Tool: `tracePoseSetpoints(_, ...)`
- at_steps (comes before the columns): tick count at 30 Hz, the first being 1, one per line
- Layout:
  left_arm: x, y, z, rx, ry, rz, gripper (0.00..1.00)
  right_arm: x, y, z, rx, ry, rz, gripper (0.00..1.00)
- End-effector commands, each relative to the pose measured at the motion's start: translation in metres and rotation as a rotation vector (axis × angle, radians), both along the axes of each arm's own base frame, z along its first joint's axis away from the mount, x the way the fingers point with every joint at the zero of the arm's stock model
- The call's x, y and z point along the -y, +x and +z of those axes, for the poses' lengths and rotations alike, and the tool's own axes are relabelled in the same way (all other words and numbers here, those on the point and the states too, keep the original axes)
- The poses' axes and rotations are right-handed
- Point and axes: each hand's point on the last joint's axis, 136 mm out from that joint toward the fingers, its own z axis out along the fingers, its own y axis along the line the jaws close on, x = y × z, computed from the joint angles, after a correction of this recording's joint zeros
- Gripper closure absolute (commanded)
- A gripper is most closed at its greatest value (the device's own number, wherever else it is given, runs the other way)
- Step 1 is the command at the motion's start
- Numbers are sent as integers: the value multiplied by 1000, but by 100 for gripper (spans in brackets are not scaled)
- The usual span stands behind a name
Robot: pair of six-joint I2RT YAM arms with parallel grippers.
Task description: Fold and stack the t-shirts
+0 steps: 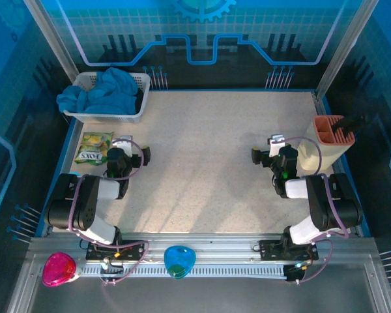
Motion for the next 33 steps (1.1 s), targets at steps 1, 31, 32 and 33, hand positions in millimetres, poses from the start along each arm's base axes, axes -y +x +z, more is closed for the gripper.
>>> tracePoseSetpoints(1,6,10,12,47,2,-30,1,-4,9,14,49,3,18,0)
tracePoseSetpoints(31,-37,23,174,-222,-128,358,1,-20,-18,140,-192,49,-26,0)
tracePoseSetpoints(32,-41,38,174,-260,-128,374,1,-24,-18,142,-222,54,-11,0)
tracePoseSetpoints(33,-47,49,169,-296,-126,393,1,-28,-18,143,-238,59,1,0)
